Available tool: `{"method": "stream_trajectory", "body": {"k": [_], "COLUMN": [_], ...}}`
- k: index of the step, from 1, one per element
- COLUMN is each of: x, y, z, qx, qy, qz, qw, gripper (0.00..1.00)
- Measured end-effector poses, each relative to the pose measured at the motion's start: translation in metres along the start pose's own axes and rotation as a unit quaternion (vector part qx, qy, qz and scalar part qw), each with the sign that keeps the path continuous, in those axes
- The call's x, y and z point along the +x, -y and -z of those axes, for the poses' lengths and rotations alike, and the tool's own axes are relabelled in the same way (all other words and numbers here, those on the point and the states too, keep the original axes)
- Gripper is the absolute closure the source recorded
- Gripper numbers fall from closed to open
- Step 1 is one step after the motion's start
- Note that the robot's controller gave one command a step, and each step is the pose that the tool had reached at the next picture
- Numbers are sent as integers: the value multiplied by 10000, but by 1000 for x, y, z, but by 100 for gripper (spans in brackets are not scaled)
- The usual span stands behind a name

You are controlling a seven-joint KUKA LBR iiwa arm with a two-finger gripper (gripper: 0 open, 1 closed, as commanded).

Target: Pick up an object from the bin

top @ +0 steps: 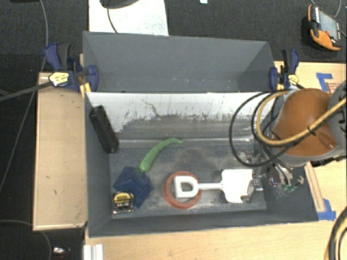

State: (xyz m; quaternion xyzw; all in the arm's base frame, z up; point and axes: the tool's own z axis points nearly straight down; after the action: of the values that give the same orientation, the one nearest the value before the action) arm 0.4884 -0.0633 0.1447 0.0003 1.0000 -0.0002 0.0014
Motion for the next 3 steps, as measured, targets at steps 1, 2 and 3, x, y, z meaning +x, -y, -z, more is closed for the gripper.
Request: {"method": "stream_trajectory", "body": {"k": [1,2,3], "x": [-24,-18,-22], "y": [-43,-60,-43], "z": [-75,-1,-73], "qx": [-7,3,-2], "qy": [-14,83,-24], "qz": [88,-806,9], "qw": [10000,9967,10000], "gripper": [0,0,0]}}
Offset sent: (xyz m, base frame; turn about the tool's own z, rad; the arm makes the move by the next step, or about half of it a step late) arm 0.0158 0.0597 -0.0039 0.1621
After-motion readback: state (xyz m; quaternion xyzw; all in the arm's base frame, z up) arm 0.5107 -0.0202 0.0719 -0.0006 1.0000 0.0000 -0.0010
